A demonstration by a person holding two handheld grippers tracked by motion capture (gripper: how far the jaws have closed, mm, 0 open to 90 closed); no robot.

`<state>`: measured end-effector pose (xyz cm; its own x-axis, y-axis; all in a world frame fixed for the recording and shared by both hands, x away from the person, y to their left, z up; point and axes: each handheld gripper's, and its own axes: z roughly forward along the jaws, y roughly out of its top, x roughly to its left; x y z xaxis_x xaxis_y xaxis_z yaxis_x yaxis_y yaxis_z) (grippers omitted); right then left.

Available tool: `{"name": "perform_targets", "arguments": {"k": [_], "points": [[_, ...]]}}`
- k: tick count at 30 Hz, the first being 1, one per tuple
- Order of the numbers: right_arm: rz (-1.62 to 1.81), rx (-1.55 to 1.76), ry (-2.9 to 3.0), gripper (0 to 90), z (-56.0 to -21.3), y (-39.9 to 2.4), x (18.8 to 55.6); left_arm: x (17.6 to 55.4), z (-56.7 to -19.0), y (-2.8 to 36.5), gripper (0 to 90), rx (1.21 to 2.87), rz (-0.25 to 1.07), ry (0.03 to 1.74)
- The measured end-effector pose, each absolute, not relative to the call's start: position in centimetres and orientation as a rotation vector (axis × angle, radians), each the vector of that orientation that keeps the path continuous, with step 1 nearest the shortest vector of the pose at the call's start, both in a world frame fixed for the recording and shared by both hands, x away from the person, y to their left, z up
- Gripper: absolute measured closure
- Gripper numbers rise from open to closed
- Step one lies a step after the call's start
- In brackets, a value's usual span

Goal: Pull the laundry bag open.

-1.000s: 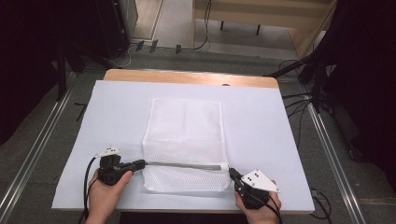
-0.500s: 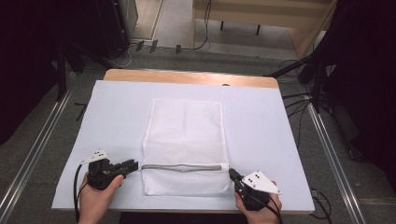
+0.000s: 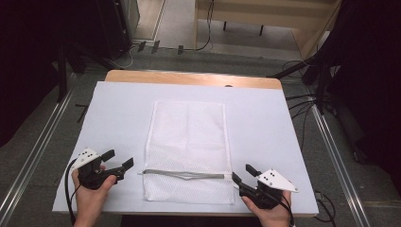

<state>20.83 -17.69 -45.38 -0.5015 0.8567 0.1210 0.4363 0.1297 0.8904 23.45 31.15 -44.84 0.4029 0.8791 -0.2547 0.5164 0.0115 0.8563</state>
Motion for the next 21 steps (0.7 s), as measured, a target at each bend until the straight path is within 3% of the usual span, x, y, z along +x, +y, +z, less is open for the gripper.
{"name": "perform_targets", "arguments": {"k": [13,21], "points": [[1.294,1.347,1.85,21.9,-45.0,-23.2,22.2,23.2,-44.8,31.7,0.0,1.715,0.537,1.222],[1.289,1.386,1.822,18.7,-45.3,-26.6,22.6,23.0,-44.8,32.3,0.0,1.718,0.559,1.222]]}}
